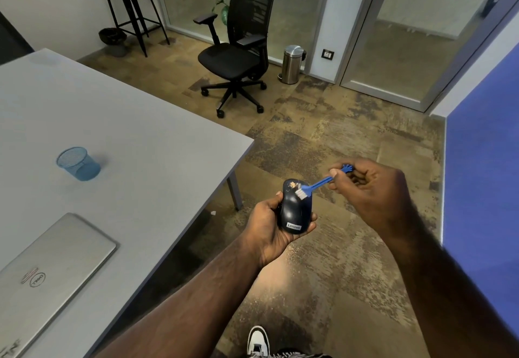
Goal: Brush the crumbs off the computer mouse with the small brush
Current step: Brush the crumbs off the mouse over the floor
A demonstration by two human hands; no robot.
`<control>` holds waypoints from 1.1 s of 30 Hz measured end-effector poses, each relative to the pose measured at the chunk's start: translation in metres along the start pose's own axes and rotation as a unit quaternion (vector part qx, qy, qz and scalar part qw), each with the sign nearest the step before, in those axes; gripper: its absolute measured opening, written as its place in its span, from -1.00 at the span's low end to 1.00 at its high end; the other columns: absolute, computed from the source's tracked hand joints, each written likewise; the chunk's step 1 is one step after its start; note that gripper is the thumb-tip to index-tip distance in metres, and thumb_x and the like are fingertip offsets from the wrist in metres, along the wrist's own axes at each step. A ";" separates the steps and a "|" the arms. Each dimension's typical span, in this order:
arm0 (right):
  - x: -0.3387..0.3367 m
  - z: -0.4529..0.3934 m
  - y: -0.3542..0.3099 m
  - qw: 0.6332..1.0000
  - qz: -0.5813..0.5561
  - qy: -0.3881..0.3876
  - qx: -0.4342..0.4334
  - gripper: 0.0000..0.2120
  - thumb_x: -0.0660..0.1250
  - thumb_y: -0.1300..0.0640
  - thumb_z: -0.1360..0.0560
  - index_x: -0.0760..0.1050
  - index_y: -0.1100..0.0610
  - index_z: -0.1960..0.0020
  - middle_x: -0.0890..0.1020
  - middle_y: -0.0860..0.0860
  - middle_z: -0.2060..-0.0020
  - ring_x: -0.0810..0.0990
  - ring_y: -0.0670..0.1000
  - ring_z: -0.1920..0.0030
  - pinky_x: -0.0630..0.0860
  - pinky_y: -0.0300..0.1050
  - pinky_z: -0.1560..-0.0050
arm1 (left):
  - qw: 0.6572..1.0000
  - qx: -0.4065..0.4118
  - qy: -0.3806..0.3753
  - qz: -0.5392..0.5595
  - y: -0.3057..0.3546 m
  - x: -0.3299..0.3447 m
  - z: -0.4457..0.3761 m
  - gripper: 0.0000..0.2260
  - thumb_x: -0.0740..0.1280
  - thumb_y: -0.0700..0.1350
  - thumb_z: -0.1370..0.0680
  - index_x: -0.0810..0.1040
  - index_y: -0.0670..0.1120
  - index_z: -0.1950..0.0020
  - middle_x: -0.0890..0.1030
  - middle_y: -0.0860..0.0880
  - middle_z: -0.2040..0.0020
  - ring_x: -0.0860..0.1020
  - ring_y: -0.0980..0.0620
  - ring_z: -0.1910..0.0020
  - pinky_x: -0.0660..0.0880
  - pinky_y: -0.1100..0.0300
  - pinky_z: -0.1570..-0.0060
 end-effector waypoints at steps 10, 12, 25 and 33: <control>-0.003 0.012 0.009 1.000 -0.001 0.026 0.016 -0.87 0.42 0.19 -0.51 0.64 0.00 -0.01 0.71 -0.07 0.26 0.71 -0.07 0.29 0.66 -0.03 0.28 | 1.000 0.002 0.004 0.025 0.003 -0.001 -0.001 -0.55 0.03 0.03 -0.65 0.48 -0.26 -0.27 0.56 -0.31 -0.10 0.57 -0.22 0.08 0.57 -0.03 0.08; 0.001 0.017 0.008 1.000 -0.016 0.002 0.019 -0.85 0.42 0.21 -0.50 0.64 0.00 0.00 0.71 -0.06 0.27 0.71 -0.05 0.29 0.66 -0.05 0.27 | 0.999 0.001 0.008 0.031 0.003 -0.001 0.000 -0.56 0.03 0.03 -0.65 0.48 -0.26 -0.26 0.55 -0.32 -0.15 0.57 -0.21 0.06 0.58 -0.04 0.08; -0.002 0.008 0.021 0.994 0.025 0.094 0.044 -0.85 0.40 0.18 -0.54 0.65 0.10 -0.09 0.69 -0.10 0.23 0.72 -0.13 0.22 0.66 -0.19 0.18 | 1.000 -0.004 0.004 0.013 0.002 -0.001 0.003 -0.54 0.05 0.03 -0.63 0.42 -0.26 -0.35 0.53 -0.30 -0.16 0.58 -0.24 0.06 0.60 -0.02 0.13; 0.002 0.001 0.027 0.990 0.030 0.114 0.077 -0.84 0.38 0.17 -0.55 0.65 0.11 -0.11 0.70 -0.02 0.23 0.73 -0.03 0.22 0.69 0.07 0.15 | 1.000 0.008 0.012 0.007 0.001 -0.001 0.004 -0.64 0.10 0.00 -0.63 0.51 -0.22 -0.21 0.58 -0.28 -0.08 0.59 -0.23 0.07 0.57 -0.03 0.10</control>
Point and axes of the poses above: each hand's wrist, its own z-axis away from the middle knuckle, its own x-axis out of the palm, y = z × x, the point moved 4 cm from there along -z, towards the middle knuckle
